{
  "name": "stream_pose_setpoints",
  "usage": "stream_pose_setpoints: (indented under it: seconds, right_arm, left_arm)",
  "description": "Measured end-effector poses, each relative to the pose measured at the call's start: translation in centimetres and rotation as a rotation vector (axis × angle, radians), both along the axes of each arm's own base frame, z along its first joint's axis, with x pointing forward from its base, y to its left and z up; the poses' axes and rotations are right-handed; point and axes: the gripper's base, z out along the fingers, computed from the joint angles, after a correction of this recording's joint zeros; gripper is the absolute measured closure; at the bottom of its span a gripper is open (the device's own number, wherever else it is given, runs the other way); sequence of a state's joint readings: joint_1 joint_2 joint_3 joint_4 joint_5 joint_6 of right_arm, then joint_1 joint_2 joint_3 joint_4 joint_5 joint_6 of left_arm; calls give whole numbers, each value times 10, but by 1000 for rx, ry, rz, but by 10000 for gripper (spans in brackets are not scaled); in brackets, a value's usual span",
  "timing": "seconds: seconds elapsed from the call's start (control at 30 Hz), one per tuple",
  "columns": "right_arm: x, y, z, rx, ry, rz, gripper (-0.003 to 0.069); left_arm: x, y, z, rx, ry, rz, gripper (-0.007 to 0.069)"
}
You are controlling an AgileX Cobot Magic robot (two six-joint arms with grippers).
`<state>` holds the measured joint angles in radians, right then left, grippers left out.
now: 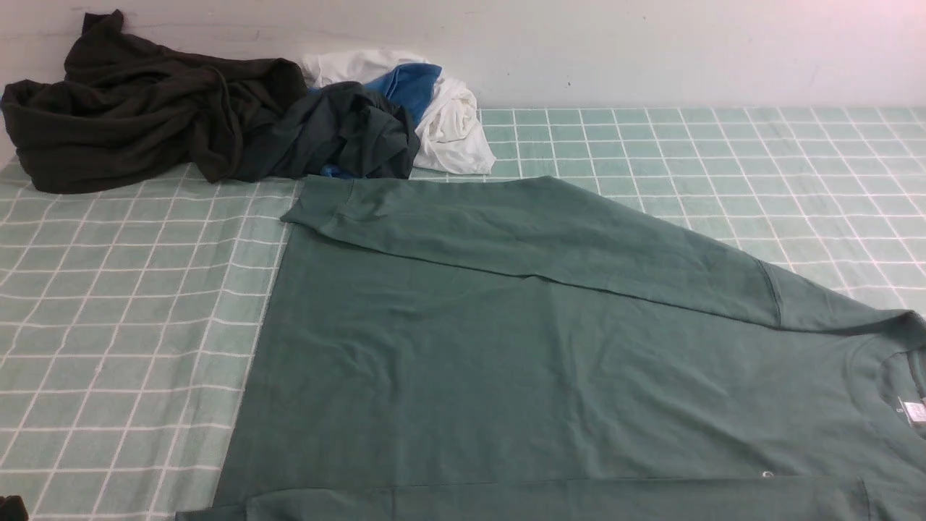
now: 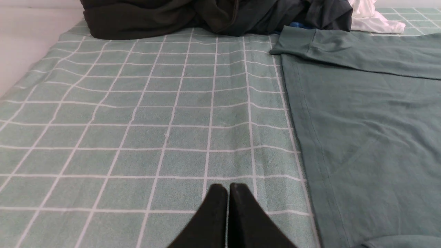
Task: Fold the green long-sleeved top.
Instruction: Use the left arm to clamp the cuff closest to it
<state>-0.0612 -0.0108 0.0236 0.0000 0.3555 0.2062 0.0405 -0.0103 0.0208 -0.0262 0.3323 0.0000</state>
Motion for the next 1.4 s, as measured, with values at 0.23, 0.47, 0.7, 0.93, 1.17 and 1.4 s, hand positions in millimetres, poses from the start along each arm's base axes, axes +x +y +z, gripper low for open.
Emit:
stream_pose_setpoints:
  seconds: [0.23,0.47,0.7,0.93,1.17,1.4]
  right_arm:
    - [0,0,0,0,0,0,673]
    - [0,0,0,0,0,1,673]
    - [0,0,0,0,0,1,673]
    - [0,0,0,-39,3,2,673]
    - [0,-1,0,-43,4,2,673]
    - [0,0,0,-15,2,4,673]
  left_arm:
    - [0,0,0,0,0,0,628]
    - [0,0,0,0,0,0,628]
    - [0,0,0,0,0,0,628]
    - [0,0,0,0,0,0,628]
    - [0,0,0,0,0,0,628]
    - [0,0,0,0,0,0,628]
